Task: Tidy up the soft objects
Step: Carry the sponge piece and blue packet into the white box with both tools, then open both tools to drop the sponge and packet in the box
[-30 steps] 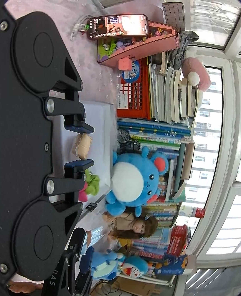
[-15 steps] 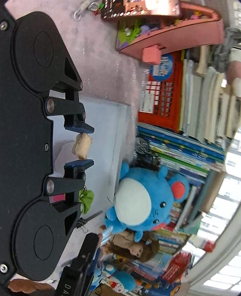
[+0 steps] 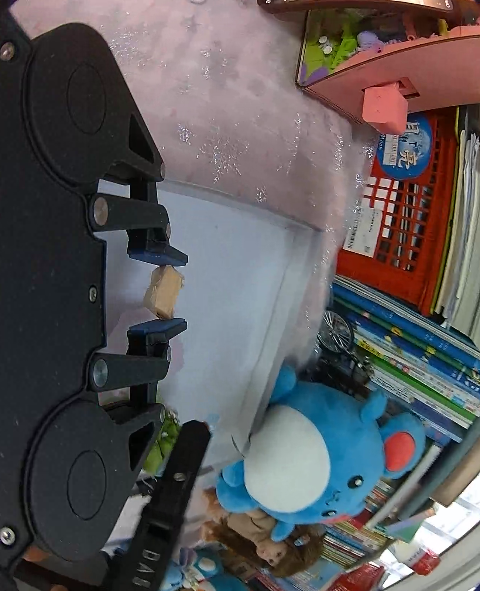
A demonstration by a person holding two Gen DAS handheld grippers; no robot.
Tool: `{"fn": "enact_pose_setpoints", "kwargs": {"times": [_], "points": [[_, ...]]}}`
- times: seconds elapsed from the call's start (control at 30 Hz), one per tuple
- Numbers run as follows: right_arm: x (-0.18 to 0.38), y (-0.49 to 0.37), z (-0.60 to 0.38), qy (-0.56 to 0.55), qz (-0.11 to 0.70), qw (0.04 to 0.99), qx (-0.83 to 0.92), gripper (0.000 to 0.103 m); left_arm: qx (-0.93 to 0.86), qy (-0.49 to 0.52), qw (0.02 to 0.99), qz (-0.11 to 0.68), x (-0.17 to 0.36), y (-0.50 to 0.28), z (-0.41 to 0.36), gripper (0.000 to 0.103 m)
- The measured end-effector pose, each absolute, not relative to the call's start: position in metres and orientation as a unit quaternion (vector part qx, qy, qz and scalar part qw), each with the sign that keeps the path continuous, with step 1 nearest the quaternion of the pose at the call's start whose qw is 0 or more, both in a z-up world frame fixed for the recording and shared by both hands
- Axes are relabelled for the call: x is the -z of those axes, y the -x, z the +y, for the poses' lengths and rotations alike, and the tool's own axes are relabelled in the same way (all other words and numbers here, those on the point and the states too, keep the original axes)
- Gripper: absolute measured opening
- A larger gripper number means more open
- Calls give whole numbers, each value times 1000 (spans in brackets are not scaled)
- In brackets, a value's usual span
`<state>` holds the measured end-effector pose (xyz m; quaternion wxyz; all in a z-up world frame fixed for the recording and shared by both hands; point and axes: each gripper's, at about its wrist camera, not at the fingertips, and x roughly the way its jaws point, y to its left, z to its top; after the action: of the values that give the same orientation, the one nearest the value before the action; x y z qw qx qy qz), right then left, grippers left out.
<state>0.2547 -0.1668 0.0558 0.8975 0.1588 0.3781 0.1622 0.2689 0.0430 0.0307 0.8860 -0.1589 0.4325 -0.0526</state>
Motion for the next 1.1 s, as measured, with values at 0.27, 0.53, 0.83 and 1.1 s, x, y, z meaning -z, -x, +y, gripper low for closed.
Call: {"fn": "enact_pose_setpoints", "kwargs": {"times": [0.27, 0.53, 0.83, 1.1], "points": [[-40, -275, -152, -163, 397, 889, -162, 65, 46, 143, 885, 440, -21, -272, 40, 29], [-29, -282, -146, -152, 415, 884, -152, 66, 45, 143, 882, 446, -15, -275, 40, 29], [-28, -280, -152, -167, 414, 882, -152, 78, 48, 136, 883, 446, -15, -275, 38, 32], [-40, -269, -160, -186, 397, 883, -170, 86, 44, 117, 900, 417, -31, -262, 39, 47]]}}
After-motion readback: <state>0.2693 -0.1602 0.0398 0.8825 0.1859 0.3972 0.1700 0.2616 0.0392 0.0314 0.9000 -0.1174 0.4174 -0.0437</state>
